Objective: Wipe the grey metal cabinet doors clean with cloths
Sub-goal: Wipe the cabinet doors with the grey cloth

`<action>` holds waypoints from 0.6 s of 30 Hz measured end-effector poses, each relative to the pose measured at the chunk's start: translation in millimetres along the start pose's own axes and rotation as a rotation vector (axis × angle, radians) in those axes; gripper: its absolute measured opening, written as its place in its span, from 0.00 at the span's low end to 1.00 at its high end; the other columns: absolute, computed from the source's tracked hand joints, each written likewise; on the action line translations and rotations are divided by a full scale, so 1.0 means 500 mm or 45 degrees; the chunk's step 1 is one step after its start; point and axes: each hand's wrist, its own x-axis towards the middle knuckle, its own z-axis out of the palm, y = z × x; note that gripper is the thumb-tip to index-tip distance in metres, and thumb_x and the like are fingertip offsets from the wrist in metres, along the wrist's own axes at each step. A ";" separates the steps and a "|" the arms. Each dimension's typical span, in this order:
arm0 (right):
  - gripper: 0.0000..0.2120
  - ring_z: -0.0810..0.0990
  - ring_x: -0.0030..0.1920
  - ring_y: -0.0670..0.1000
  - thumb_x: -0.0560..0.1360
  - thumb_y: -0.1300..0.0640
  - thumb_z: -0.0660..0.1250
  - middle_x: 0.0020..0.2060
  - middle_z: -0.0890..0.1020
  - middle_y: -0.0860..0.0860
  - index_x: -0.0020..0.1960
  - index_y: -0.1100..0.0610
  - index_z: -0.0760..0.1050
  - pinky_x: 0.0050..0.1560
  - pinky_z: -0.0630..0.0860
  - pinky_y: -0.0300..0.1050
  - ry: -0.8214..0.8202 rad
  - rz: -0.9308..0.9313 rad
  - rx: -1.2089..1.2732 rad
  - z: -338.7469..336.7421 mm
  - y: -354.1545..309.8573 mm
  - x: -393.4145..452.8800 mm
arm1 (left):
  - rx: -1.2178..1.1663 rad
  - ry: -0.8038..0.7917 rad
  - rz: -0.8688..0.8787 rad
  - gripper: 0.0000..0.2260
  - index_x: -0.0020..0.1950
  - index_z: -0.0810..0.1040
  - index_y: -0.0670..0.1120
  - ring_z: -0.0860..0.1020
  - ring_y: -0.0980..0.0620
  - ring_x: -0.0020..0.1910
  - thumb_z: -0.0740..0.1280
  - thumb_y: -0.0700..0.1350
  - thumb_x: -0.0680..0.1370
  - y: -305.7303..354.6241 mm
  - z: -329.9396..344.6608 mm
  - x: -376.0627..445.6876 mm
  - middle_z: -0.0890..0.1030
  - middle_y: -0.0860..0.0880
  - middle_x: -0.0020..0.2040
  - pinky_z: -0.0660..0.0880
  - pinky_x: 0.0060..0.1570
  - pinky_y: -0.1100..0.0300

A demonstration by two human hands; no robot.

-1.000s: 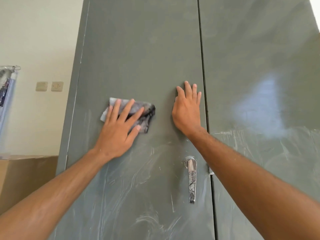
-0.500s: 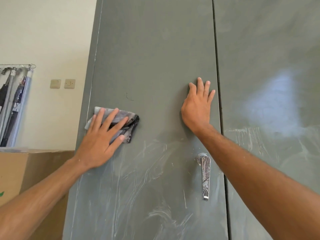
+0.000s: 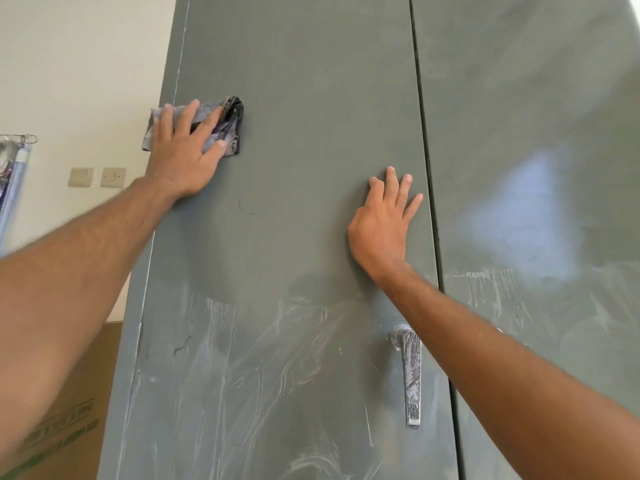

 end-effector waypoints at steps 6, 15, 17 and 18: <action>0.25 0.44 0.82 0.67 0.76 0.70 0.54 0.82 0.54 0.61 0.74 0.63 0.65 0.79 0.40 0.70 -0.033 0.012 0.013 -0.012 -0.003 0.000 | -0.041 0.009 0.099 0.29 0.83 0.60 0.56 0.47 0.37 0.83 0.51 0.62 0.83 -0.018 0.023 -0.173 0.54 0.47 0.85 0.45 0.81 0.39; 0.27 0.43 0.82 0.67 0.76 0.71 0.54 0.82 0.52 0.62 0.75 0.63 0.64 0.79 0.39 0.70 -0.070 0.030 0.029 -0.019 -0.012 -0.004 | 0.051 -0.112 0.205 0.30 0.84 0.58 0.57 0.45 0.40 0.84 0.49 0.64 0.83 -0.073 0.027 -0.397 0.52 0.50 0.85 0.49 0.80 0.37; 0.27 0.43 0.82 0.68 0.75 0.72 0.54 0.82 0.52 0.63 0.75 0.64 0.64 0.79 0.39 0.71 -0.082 0.026 0.036 -0.018 -0.009 -0.003 | 0.013 -0.075 0.065 0.30 0.84 0.56 0.58 0.43 0.40 0.84 0.49 0.65 0.82 -0.065 0.022 -0.318 0.50 0.50 0.85 0.43 0.81 0.39; 0.27 0.43 0.82 0.68 0.75 0.72 0.54 0.82 0.52 0.63 0.75 0.64 0.64 0.79 0.39 0.71 -0.076 0.026 0.039 -0.017 -0.011 -0.003 | -0.016 -0.052 -0.010 0.30 0.84 0.55 0.58 0.43 0.39 0.83 0.49 0.64 0.83 -0.052 0.022 -0.283 0.50 0.50 0.85 0.41 0.81 0.39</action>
